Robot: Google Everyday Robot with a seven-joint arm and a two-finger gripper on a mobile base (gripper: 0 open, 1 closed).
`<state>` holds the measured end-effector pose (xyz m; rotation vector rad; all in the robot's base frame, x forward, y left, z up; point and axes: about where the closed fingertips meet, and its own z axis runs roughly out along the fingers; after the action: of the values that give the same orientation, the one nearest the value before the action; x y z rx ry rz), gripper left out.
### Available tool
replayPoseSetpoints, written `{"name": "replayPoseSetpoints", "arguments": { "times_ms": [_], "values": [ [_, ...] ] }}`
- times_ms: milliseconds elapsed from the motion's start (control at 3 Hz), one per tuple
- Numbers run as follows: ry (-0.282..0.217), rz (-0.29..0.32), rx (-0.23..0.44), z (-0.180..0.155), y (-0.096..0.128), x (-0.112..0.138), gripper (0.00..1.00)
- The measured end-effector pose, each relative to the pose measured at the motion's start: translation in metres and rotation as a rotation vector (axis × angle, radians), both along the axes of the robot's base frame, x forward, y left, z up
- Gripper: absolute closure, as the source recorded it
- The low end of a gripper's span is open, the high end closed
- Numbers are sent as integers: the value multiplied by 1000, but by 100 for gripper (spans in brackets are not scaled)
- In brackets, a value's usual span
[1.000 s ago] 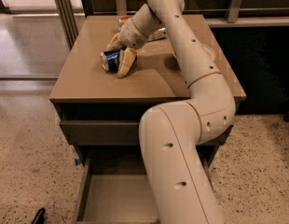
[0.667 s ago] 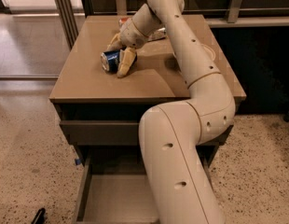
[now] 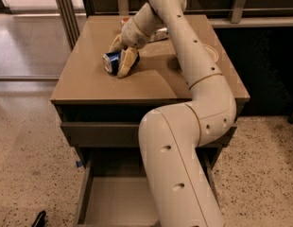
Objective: Place pepsi can into middle drawer
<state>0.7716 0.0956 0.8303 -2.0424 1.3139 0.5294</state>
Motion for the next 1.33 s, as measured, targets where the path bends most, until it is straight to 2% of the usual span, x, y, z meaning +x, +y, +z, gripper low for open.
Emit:
{"name": "replayPoseSetpoints", "arguments": {
  "times_ms": [667,1000,1333],
  "values": [
    [-247,80,24,103,7,-15,100],
    [-214,121,65,115,6,-33,100],
    [-30,147,122,84,1,-53,100]
  ]
}}
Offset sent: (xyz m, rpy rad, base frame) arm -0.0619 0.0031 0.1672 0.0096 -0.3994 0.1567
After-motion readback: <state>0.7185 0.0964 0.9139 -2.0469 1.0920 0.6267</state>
